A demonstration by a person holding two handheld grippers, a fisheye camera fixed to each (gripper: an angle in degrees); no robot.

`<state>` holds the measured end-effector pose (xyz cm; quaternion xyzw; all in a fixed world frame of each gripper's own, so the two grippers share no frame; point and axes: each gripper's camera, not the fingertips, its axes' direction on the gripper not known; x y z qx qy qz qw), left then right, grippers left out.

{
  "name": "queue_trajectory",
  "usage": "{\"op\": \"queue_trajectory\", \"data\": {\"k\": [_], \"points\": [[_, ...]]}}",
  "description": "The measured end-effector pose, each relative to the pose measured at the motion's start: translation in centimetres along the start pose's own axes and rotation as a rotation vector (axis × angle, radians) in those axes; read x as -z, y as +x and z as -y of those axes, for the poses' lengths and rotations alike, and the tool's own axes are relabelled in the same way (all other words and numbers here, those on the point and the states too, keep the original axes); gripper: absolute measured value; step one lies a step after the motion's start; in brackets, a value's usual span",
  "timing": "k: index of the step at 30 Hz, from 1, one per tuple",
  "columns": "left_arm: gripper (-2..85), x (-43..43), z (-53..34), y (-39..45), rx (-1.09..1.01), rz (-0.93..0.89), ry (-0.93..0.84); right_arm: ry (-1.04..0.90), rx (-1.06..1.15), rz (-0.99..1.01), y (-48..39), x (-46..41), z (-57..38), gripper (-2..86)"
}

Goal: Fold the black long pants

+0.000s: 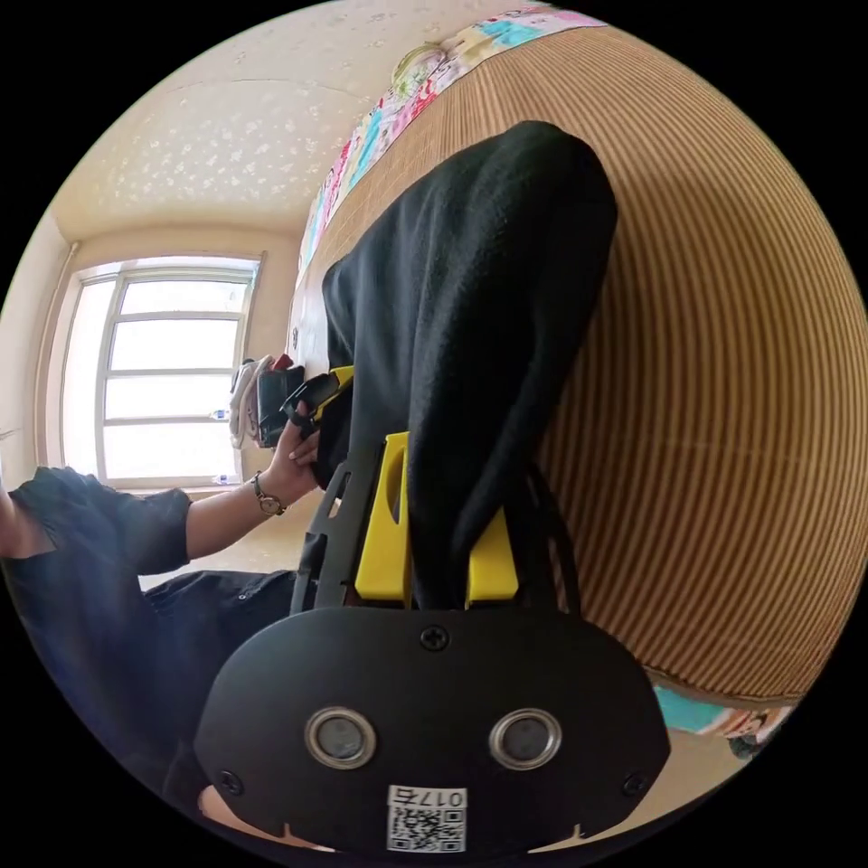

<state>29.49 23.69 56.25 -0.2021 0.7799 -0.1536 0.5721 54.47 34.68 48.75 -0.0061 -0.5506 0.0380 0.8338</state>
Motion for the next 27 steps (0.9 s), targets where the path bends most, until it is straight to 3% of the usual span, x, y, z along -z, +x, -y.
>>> {"op": "queue_trajectory", "data": {"k": [7, 13, 17, 20, 24, 27], "points": [[10.1, -17.1, -1.4, 9.5, -0.023, -0.061, -0.077, -0.022, -0.055, -0.269, 4.6, 8.4, -2.6, 7.7], [10.7, -24.1, -3.4, 15.0, -0.025, -0.008, -0.172, 0.052, -0.264, -0.573, 2.5, 11.7, -5.7, 10.1], [10.3, -24.3, -4.4, 16.1, -0.006, 0.014, -0.273, 0.124, -0.356, -0.760, -2.5, 9.8, -9.5, 10.1], [7.5, -22.5, -5.7, 18.9, -0.185, 0.077, -0.426, 0.117, -0.331, -0.848, -6.6, 7.0, -11.4, 9.6], [0.8, -14.3, -9.0, 23.9, -0.511, 0.364, -0.538, 0.163, -0.158, -0.990, -14.4, 5.2, -12.0, 3.5], [-0.5, -5.0, -11.5, 27.5, -0.619, 0.589, -0.472, 0.274, -0.024, -0.991, -20.4, 5.9, -10.2, 2.5]]}}
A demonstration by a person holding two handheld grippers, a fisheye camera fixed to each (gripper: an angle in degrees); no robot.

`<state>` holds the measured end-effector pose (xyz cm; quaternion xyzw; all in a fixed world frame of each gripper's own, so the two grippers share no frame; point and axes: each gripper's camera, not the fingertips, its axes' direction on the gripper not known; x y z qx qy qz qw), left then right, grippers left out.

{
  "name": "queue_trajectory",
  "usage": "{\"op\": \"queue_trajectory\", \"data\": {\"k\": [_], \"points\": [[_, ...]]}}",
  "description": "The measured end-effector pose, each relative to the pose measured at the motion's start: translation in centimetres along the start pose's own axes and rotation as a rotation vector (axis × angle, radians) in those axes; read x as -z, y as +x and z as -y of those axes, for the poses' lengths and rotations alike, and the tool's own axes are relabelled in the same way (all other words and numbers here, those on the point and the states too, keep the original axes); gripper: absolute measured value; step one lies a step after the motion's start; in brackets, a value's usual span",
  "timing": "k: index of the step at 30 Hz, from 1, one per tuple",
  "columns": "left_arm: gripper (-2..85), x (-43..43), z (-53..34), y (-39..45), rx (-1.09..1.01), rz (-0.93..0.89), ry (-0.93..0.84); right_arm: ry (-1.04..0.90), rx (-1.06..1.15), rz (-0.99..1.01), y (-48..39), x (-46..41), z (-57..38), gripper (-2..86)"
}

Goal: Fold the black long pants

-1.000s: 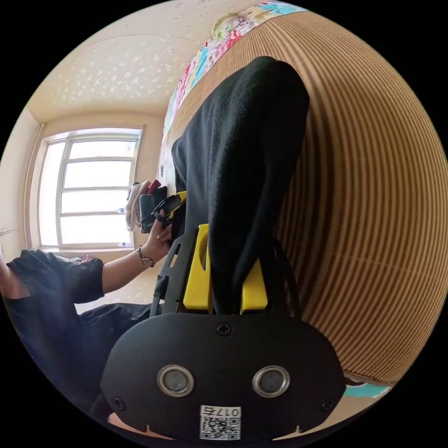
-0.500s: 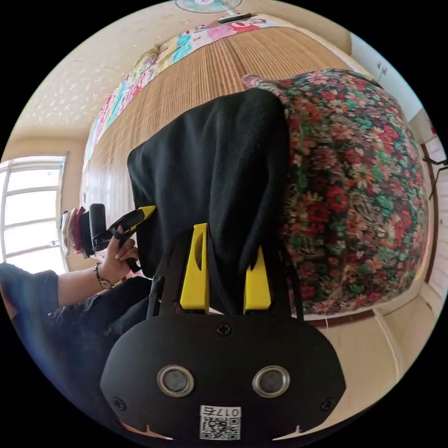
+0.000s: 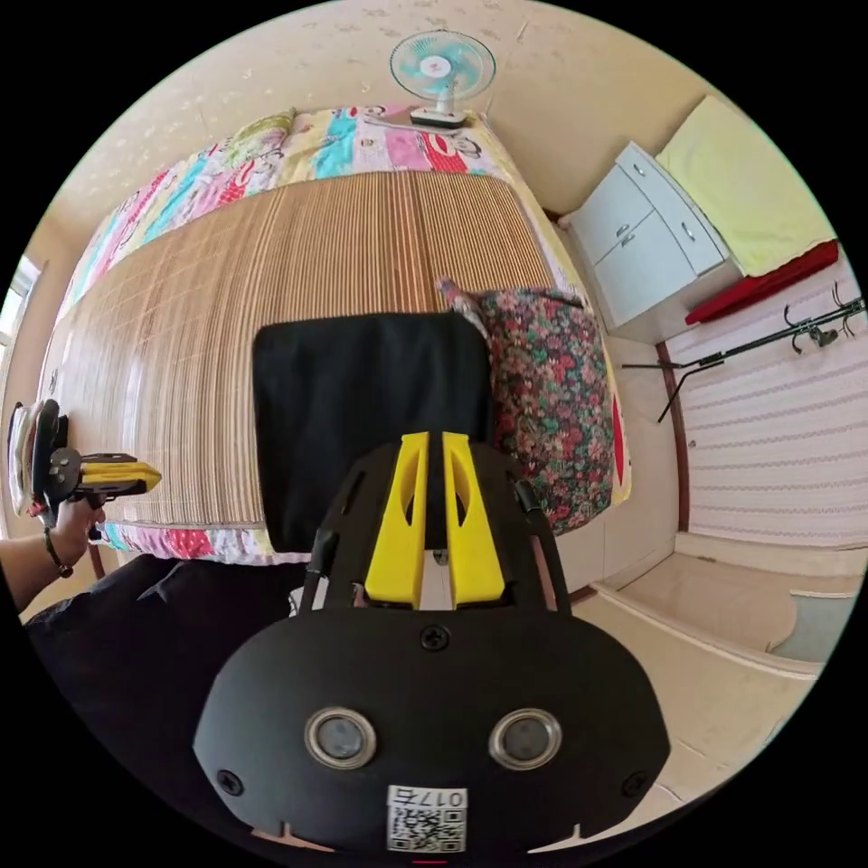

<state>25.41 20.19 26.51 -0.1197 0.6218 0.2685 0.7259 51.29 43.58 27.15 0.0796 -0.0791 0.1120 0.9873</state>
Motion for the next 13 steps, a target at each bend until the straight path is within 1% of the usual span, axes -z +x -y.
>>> {"op": "queue_trajectory", "data": {"k": [1, 2, 3, 4, 5, 6, 7, 8, 9, 10, 11, 12, 13], "points": [[-0.7, 4.0, -2.6, 0.3, 0.028, 0.131, 0.031, 0.039, 0.014, 0.000, -0.6, 1.2, 0.6, 2.4], [-0.7, 6.0, -3.9, 0.6, 0.043, 0.192, 0.051, 0.126, 0.042, -0.006, -2.0, 3.7, 1.7, 2.0], [-0.7, 9.9, -6.4, 1.3, 0.067, 0.298, 0.090, 0.220, 0.066, -0.012, -3.4, 6.4, 2.5, 1.9], [-0.7, 13.5, -8.9, 2.1, 0.097, 0.392, 0.124, 0.269, 0.074, -0.010, -4.1, 7.8, 2.8, 1.8], [-0.6, 15.2, -10.1, 2.4, 0.120, 0.435, 0.143, 0.372, 0.080, 0.022, -5.4, 10.7, 3.1, 1.8], [-0.4, 18.6, -12.6, 3.0, 0.189, 0.501, 0.195, 0.473, 0.086, 0.104, -6.6, 13.3, 3.0, 1.9], [-0.1, 21.8, -15.3, 3.4, 0.284, 0.540, 0.274, 0.521, 0.082, 0.159, -7.0, 14.5, 2.8, 1.9], [0.1, 23.3, -16.7, 3.5, 0.332, 0.548, 0.316, 0.615, 0.071, 0.304, -7.8, 16.5, 2.1, 2.0], [0.5, 26.1, -19.6, 3.5, 0.429, 0.544, 0.403, 0.698, 0.063, 0.492, -8.3, 17.8, 1.2, 2.0], [1.3, 28.5, -22.7, 3.1, 0.535, 0.514, 0.488, 0.730, 0.061, 0.588, -8.6, 18.1, 0.7, 2.0], [1.7, 29.6, -24.3, 2.9, 0.587, 0.494, 0.536, 0.769, 0.054, 0.775, -9.2, 18.3, -0.1, 1.9], [3.0, 31.4, -27.8, 2.4, 0.682, 0.445, 0.645, 0.780, 0.044, 0.935, -10.3, 17.8, -0.7, 1.8], [4.0, 32.8, -31.2, 1.8, 0.760, 0.399, 0.751, 0.780, 0.039, 1.001, -11.0, 17.5, -1.1, 1.8]]}}
